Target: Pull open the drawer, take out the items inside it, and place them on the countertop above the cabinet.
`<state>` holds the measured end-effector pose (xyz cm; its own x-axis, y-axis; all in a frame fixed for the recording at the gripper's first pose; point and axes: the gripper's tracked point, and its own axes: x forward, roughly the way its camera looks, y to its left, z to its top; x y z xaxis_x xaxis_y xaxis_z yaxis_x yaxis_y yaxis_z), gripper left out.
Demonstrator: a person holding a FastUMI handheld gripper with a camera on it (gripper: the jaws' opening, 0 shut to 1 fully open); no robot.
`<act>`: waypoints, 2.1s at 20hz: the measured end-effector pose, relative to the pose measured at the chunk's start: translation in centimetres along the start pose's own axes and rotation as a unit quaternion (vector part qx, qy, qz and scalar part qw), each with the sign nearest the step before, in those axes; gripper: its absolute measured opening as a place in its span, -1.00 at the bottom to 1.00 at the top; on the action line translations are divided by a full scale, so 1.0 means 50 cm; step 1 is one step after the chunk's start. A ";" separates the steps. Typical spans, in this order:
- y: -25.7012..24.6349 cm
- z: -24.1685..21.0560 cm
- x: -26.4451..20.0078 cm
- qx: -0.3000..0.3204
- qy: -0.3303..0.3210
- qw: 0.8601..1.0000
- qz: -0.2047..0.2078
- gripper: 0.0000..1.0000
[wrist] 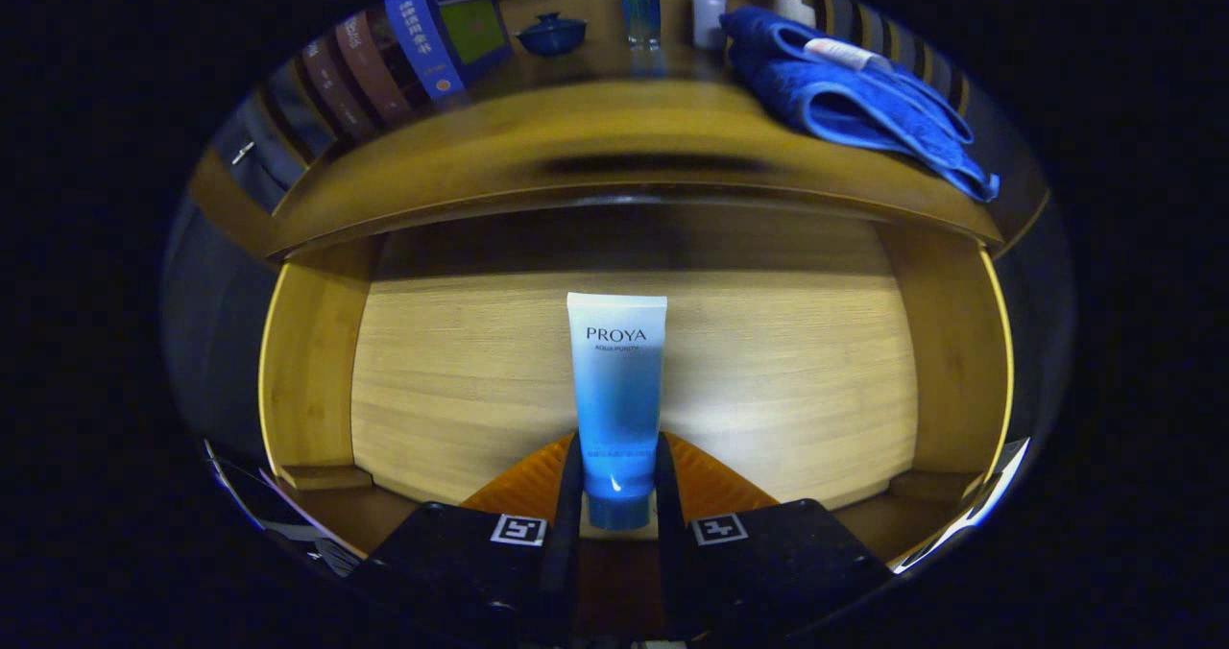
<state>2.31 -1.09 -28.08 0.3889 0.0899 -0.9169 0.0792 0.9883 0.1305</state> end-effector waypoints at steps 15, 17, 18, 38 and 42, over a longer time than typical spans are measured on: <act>0.018 0.352 -0.107 -0.015 -0.147 0.989 0.019 -0.20; 0.017 0.376 -0.066 -0.011 -0.130 0.991 0.015 -0.20; 0.016 0.387 -0.046 -0.008 -0.119 0.993 0.011 -0.20; 0.010 0.415 -0.082 0.002 -0.190 0.982 0.003 1.00; 0.028 0.360 -0.155 -0.021 -0.249 0.968 0.006 1.00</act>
<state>15.91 -2.62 -13.99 0.7846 0.0420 -0.6186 0.0382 0.9925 0.1158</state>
